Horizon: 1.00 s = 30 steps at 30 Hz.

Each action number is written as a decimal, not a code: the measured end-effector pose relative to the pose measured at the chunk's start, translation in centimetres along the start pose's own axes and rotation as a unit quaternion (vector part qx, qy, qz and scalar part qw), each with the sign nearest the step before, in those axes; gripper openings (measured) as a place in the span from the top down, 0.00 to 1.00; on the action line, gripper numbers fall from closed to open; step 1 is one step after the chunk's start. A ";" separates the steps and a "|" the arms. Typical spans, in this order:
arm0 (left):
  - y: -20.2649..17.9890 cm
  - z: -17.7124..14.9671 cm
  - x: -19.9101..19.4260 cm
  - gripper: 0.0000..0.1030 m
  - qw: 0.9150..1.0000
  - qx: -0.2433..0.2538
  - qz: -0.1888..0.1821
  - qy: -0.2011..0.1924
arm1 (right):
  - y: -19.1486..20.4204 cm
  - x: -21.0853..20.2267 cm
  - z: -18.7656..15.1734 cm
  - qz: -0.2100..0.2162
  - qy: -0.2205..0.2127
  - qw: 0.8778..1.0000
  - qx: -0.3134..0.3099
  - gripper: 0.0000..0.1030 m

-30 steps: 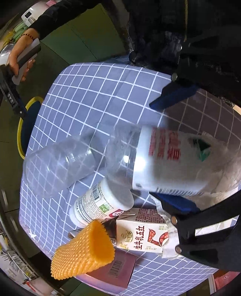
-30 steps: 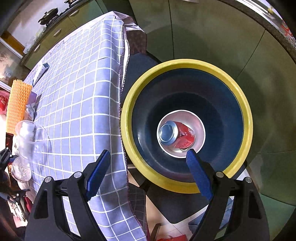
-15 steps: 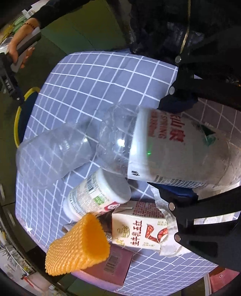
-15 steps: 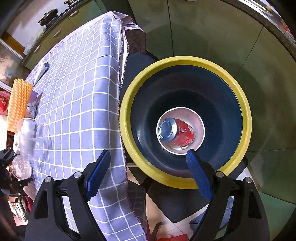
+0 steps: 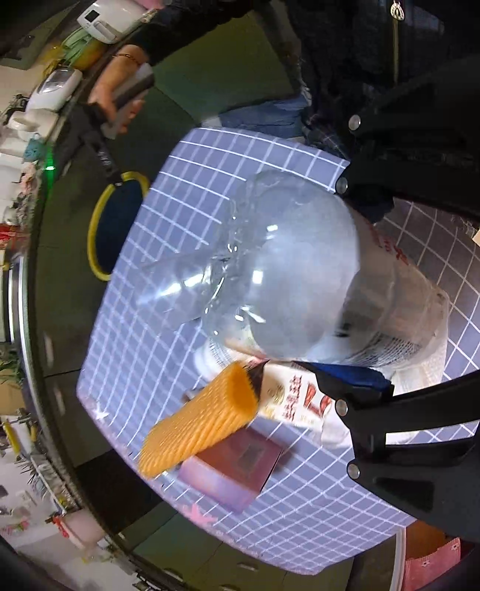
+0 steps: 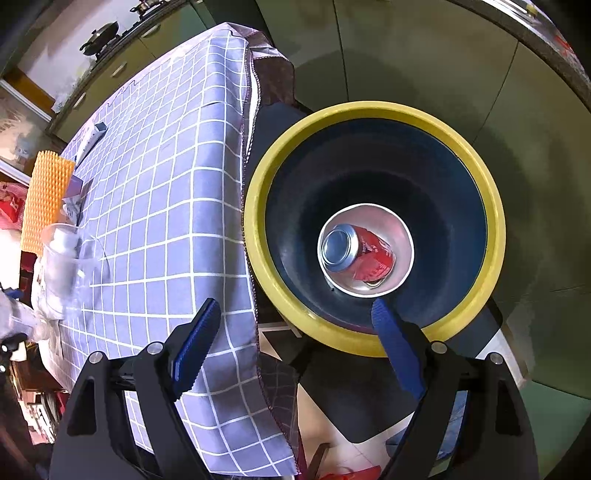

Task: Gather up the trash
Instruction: 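Carry the water bottle over the bin and open the left gripper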

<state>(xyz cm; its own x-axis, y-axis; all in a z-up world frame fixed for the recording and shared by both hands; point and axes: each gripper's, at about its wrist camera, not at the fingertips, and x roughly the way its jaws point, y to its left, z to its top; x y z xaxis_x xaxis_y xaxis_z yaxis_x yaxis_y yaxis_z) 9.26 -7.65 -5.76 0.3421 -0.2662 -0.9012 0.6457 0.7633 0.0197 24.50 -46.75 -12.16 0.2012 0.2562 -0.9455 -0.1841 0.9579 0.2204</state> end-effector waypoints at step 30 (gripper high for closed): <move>-12.2 26.5 4.2 0.45 0.983 0.090 -0.126 -0.096 | -7.8 -8.0 -4.8 -0.010 -0.088 0.995 0.035 0.19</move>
<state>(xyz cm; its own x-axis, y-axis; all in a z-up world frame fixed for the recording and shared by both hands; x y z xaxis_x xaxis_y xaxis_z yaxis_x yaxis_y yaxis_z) 20.95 -33.67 1.74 0.2669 -0.5530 -0.7893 0.8309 0.5470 -0.1023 19.73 -56.90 -7.44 0.3709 0.2508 -0.8942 -0.1130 0.9679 0.2246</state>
